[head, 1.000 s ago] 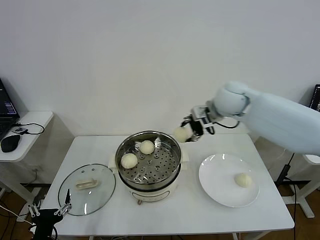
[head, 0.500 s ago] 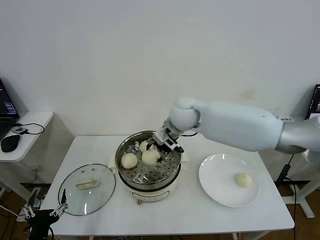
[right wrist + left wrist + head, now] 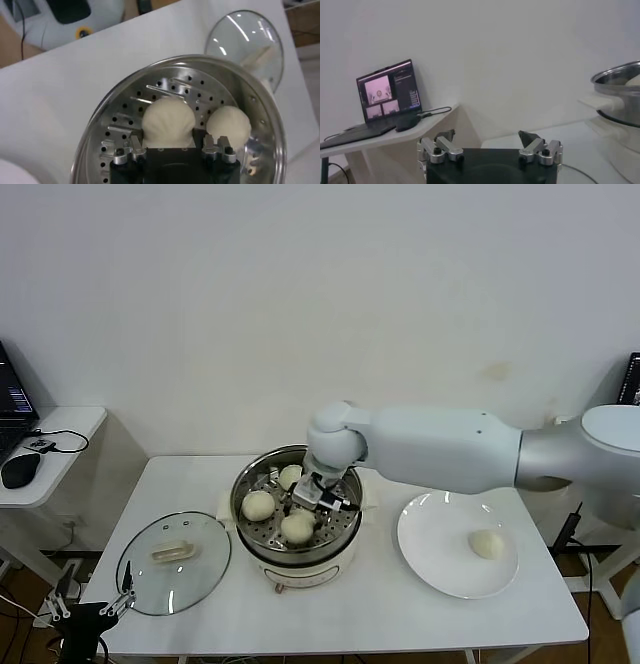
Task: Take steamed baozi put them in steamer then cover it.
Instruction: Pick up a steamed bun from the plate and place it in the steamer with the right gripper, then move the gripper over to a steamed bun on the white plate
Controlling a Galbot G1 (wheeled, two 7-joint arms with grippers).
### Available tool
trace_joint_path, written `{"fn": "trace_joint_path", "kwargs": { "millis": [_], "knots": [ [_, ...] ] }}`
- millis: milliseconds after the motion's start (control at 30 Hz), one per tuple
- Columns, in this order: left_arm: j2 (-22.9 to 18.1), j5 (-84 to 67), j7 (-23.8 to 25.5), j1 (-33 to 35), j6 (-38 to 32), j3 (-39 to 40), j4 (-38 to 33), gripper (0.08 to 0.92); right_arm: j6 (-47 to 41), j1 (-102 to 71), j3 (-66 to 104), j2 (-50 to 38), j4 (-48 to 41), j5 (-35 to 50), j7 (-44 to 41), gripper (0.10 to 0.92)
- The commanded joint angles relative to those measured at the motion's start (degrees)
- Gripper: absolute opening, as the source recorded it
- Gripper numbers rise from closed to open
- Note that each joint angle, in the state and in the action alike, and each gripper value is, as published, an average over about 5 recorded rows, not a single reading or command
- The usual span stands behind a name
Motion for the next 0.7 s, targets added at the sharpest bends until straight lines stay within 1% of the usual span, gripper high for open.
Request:
{"fn": "trace_joint_path", "kwargs": {
  "millis": [33, 133, 200, 400, 467, 567, 700],
  "knots": [
    [0.01, -0.02, -0.01, -0.10, -0.01, -0.01, 0.15, 0.823, 2.30, -0.68, -1.07, 1.52, 0.06, -3.33, -0.79, 0.611],
    [0.00, -0.06, -0.02, -0.13, -0.02, -0.06, 0.22, 0.823, 2.04, -0.68, -1.00, 1.25, 0.42, -2.78, -0.79, 0.613],
    [0.00, -0.09, 0.00, -0.14, -0.02, -0.10, 0.26, 0.823, 1.91, -0.57, -0.83, 1.01, 0.50, -2.55, -0.47, 0.628],
    [0.19, -0.10, 0.04, -0.18, -0.02, -0.11, 0.18, 0.823, 0.66, 1.13, 2.19, -1.04, 0.23, -2.03, 0.47, 0.773],
    [0.36, -0.15, 0.05, -0.25, 0.00, -0.16, 0.13, 0.823, -0.34, 2.29, 3.69, -2.69, 0.40, -1.84, 0.26, 0.806],
    [0.70, -0.25, 0.06, -0.34, 0.04, -0.30, 0.09, 0.823, -4.58, 4.01, 5.99, -6.34, 1.15, -0.48, -1.20, 0.820],
    [1.26, -0.31, 0.14, -0.29, 0.08, -0.39, 0.10, 0.823, -13.21, 6.33, 8.12, -12.94, 2.71, 2.55, -4.03, 0.823]
  ]
}}
